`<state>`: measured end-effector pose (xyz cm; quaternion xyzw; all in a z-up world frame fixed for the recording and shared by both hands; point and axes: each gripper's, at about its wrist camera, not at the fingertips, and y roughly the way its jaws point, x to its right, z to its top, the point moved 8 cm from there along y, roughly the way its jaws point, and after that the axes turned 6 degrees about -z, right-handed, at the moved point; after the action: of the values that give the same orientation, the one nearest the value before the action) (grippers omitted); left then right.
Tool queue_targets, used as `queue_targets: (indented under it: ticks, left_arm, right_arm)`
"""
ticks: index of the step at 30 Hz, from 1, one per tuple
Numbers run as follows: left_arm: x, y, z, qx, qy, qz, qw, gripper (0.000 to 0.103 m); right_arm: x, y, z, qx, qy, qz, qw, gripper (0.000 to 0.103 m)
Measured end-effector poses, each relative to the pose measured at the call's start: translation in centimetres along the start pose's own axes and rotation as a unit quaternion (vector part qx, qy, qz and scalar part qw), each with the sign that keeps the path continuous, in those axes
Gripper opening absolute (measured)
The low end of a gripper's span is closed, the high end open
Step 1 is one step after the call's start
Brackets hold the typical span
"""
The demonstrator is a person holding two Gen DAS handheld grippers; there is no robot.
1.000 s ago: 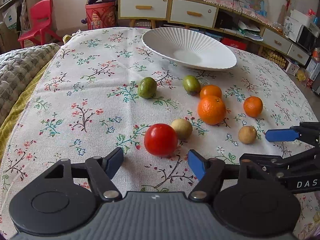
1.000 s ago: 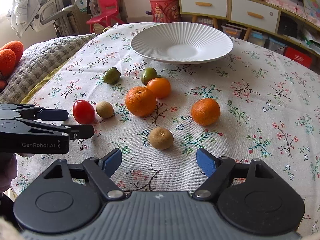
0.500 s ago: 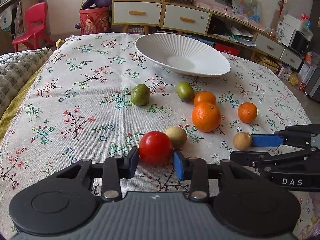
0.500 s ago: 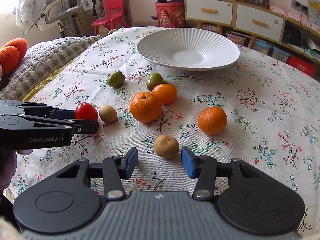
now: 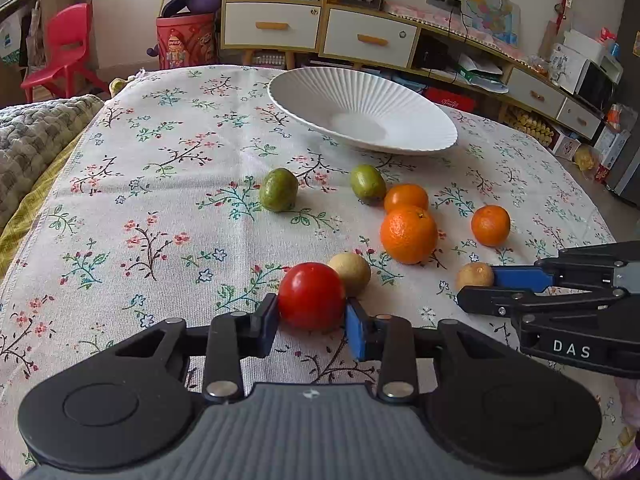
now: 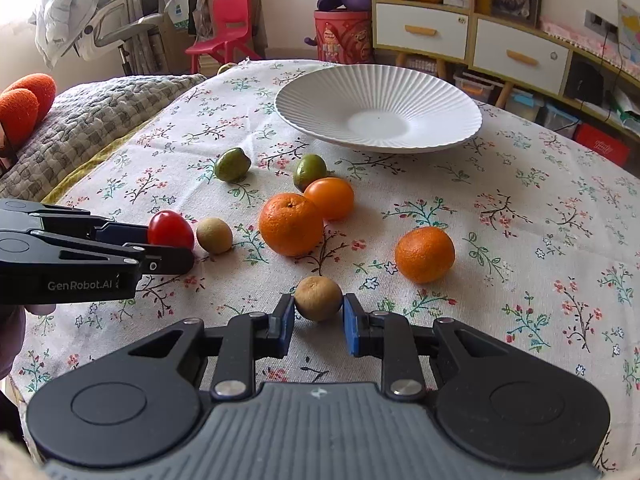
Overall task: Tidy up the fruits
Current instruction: 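Carry the tomato and kiwi in both tools over the white bowl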
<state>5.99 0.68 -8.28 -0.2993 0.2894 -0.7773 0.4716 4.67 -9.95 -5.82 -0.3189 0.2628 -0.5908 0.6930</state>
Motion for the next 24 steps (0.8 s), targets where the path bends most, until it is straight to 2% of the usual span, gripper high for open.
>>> queue_targets:
  ticks: [10,24]
  left_arm:
    - [0.1,-0.5,0.4,0.002,-0.003,-0.005,1.0000,0.019]
    - [0.9,-1.5,2.8,0.032,-0.002,-0.014,0.9994,0.019]
  right_arm:
    - [0.4,-0.6,0.8,0.012,0.007,-0.005,1.000,0.023]
    - [1.3,-2.0,3.1,0.044,0.026,-0.005,0.999,0.023]
